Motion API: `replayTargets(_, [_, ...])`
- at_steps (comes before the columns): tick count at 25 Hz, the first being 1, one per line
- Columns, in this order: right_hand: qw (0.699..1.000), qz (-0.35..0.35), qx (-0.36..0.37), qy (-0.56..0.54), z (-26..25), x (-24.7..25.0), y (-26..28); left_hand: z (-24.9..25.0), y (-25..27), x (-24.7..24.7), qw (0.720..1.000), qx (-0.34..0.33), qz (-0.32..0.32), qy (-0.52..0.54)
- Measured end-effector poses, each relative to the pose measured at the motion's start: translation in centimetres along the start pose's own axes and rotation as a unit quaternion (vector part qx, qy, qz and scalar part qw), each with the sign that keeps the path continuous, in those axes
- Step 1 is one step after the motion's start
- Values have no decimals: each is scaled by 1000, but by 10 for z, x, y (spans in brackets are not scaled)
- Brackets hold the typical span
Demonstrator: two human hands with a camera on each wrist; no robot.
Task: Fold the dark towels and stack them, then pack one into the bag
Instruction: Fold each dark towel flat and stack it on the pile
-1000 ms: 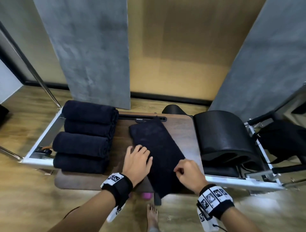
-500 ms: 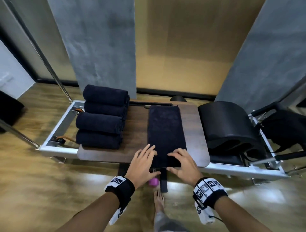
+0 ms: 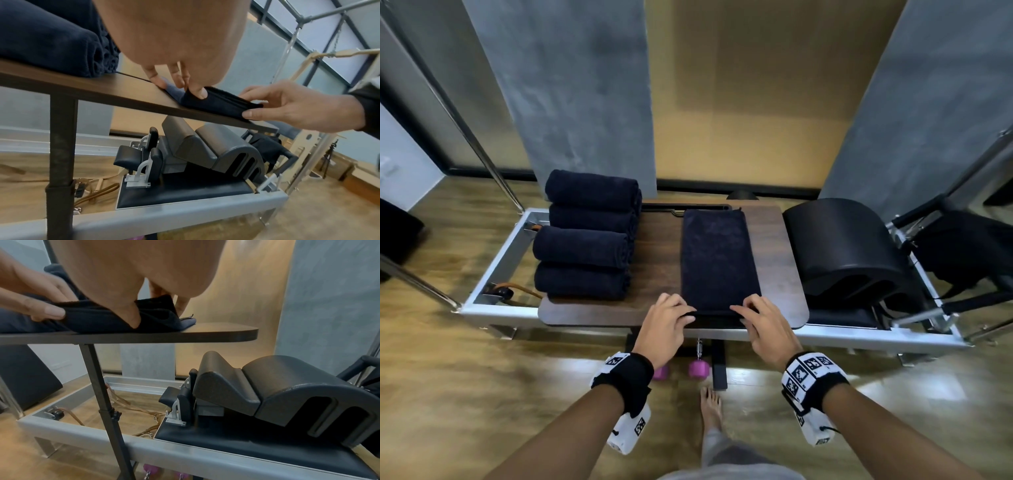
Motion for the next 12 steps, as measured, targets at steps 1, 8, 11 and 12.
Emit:
replayTargets(1, [998, 3, -24, -52, 2, 2, -1, -1, -2, -1, 999, 31, 6, 36])
replayTargets(8, [982, 63, -95, -152, 18, 11, -25, -2, -26, -2, 925, 311, 43, 214])
replayTargets(11, [991, 43, -108, -72, 13, 9, -30, -4, -32, -6, 909, 357, 39, 211])
replayTargets(12, [993, 38, -102, -42, 11, 11, -31, -4, -34, -7, 907, 366, 35, 207])
Point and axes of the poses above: each hand's wrist, its own y-axis away from the middle knuckle, its own x-axis out of the back of the hand, z = x × y, the point moved 1 cm from there along -y, towards the middle knuckle, and after that the axes turned 4 degrees about -z, right-handed, at the moved point
